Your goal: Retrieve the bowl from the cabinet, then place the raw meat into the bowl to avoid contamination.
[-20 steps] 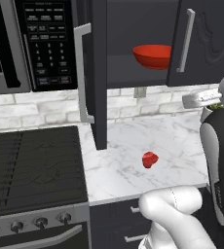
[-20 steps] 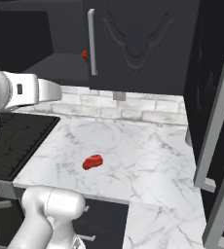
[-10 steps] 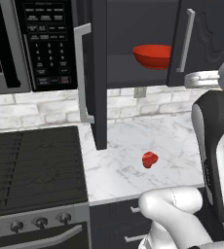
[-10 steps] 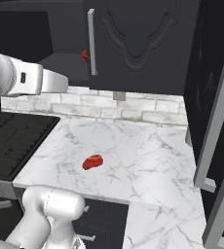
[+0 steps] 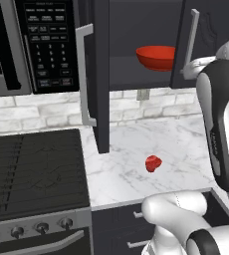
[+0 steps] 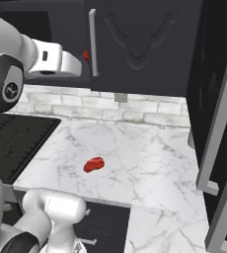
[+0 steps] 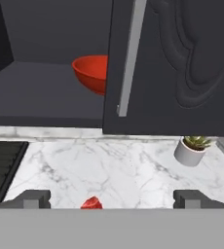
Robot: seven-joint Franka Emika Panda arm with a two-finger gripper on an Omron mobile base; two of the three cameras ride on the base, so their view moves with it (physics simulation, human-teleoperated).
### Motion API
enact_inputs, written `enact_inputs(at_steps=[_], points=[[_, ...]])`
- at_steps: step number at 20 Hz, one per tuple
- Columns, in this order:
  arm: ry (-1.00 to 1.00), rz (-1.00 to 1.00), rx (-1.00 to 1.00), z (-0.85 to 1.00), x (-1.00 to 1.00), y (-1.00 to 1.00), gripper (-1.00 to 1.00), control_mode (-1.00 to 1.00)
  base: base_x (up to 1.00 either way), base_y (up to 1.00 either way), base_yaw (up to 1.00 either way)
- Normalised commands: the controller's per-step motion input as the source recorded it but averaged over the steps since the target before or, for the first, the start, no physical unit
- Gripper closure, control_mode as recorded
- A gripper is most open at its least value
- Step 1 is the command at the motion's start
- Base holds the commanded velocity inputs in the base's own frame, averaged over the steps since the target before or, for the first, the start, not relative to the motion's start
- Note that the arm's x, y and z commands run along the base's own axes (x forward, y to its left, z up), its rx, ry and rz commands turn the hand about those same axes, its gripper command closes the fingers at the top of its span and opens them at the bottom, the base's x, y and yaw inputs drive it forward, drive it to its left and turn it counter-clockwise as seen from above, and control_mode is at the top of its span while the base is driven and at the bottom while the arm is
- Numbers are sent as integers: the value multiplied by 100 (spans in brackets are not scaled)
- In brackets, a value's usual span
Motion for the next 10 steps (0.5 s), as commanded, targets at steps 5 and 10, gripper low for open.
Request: enact_inputs(at_steps=[5,10], points=[[0,2,1,-5,22,-10,-100,-100,0,0,0],[5,-2,5,-3,39,-13,-100,-100,0,0,0]])
